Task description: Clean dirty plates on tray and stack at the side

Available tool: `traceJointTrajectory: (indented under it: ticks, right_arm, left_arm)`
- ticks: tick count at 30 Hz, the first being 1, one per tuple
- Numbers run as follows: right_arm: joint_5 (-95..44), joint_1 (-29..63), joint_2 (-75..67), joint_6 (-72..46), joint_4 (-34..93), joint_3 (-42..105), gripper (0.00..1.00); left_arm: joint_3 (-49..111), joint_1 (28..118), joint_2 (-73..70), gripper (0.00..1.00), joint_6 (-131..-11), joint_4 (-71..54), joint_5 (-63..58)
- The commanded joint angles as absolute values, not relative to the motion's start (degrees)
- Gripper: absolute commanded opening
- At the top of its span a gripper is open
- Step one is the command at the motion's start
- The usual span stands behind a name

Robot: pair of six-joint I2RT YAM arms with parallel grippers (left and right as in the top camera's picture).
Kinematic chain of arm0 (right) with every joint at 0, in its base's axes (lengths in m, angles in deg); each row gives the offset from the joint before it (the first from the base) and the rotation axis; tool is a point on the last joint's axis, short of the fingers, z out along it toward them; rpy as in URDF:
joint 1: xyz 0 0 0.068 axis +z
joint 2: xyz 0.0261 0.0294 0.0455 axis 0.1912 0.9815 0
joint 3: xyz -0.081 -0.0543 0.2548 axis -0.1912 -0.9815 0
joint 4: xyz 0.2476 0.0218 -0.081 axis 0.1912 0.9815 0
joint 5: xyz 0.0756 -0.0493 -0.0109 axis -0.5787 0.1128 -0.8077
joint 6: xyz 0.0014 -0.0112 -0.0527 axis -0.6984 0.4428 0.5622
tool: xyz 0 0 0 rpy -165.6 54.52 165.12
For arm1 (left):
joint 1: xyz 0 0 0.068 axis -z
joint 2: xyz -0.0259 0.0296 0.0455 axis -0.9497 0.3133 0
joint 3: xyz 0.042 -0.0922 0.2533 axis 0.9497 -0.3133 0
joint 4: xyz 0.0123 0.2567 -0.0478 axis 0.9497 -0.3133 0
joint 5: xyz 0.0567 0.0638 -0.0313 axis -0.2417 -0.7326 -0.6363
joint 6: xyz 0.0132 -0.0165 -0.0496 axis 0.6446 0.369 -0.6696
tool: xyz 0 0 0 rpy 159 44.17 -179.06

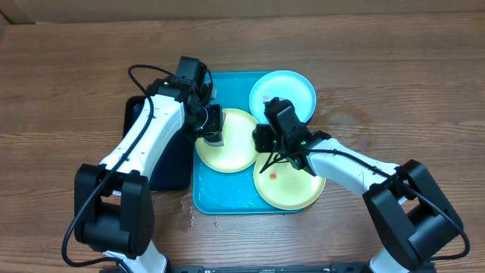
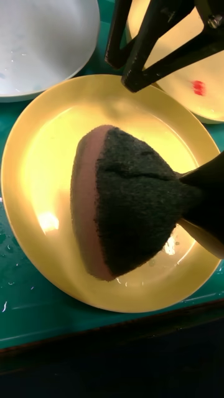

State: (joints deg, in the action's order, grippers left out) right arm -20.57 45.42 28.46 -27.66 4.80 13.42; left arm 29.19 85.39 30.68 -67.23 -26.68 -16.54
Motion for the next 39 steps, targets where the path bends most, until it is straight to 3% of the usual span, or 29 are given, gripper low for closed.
traceJointTrajectory:
  ticks: [1,11,18,20,31,39]
  right_arm:
    - [-18.95,45.46,28.06,-27.87,4.45,13.15,0.41]
    - [-19.57,45.46,28.02,-26.58,5.37,13.64,0.41]
    - [-21.91,42.73,27.63,-22.69,36.05,37.92,0.47]
    - [-22.82,42.53,27.63,-22.69,39.64,41.57,0.47]
    - [-24.03,44.22,33.75,-23.52,38.63,39.25,0.47]
    - [-24.03,44.52,41.05,-26.02,38.89,39.1,0.41]
  left_arm:
    - [29.04,85.65,31.17,0.04,-65.38,-26.33,-16.93]
    - [29.04,85.65,31.17,0.04,-64.98,-26.24,-16.91]
    - [29.04,85.65,31.17,0.04,-64.59,-26.44,-18.33]
    - [29.04,85.65,31.17,0.04,-64.57,-26.48,-18.35]
    - [29.04,85.65,31.17,0.04,-64.57,-26.52,-18.35]
    - [29.04,85.65,31.17,0.04,-64.57,-26.48,-18.4]
